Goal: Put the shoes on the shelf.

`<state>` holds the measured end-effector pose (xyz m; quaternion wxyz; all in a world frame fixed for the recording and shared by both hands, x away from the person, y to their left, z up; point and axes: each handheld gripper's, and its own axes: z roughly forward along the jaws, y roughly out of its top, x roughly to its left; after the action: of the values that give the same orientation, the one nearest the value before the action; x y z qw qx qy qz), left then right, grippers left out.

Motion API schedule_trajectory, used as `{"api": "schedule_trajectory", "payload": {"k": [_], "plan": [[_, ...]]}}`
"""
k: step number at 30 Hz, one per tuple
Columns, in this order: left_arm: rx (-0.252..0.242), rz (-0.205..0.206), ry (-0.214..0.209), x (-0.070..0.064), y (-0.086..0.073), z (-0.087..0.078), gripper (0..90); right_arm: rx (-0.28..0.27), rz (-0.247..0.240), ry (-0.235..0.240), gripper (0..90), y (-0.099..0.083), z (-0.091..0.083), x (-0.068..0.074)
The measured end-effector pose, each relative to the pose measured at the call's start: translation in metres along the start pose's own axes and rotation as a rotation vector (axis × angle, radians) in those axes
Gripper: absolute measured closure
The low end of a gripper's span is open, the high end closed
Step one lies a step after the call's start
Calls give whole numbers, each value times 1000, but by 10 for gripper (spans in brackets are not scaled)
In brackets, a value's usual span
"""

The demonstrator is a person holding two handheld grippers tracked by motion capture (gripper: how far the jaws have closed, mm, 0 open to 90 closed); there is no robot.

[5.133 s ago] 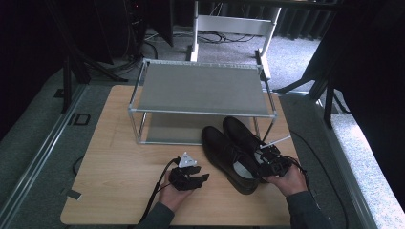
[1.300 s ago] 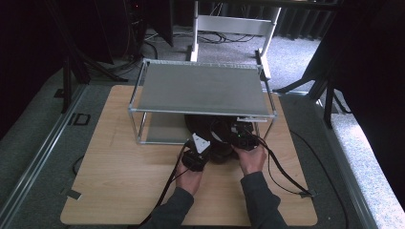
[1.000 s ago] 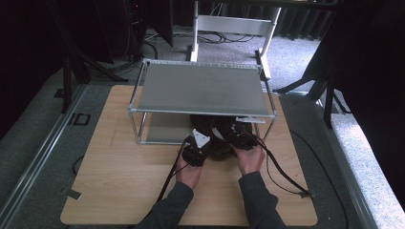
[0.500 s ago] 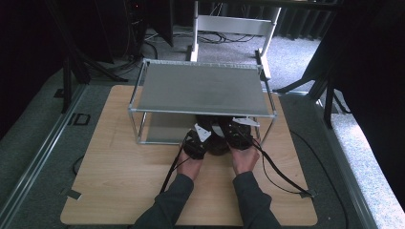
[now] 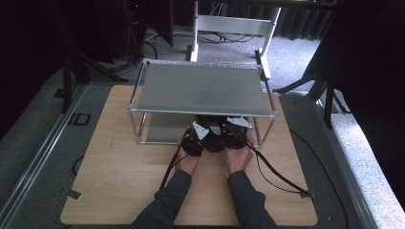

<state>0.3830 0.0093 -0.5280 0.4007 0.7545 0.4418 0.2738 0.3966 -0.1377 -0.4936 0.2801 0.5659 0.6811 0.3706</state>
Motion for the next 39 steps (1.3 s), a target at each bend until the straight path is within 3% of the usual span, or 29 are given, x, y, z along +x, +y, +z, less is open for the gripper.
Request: {"api": "schedule_trajectory", "payload": {"k": [10, 23, 32, 34, 36, 39], "plan": [[-10, 4, 0, 3, 1, 5, 900, -14, 35, -15, 792, 0, 4, 1], [6, -5, 14, 9, -2, 13, 900, -44, -13, -56, 779, 3, 11, 10], [73, -17, 26, 15, -4, 23, 861, -123, -10, -33, 564, 3, 14, 3], [78, -13, 24, 16, -3, 23, 849, -139, -4, -43, 447, 3, 14, 3], [81, -15, 21, 17, -3, 23, 842, -167, 5, 7, 422, 2, 11, 1], [87, -16, 14, 18, -2, 23, 829, -185, -11, 19, 413, 1, 3, 0]]}}
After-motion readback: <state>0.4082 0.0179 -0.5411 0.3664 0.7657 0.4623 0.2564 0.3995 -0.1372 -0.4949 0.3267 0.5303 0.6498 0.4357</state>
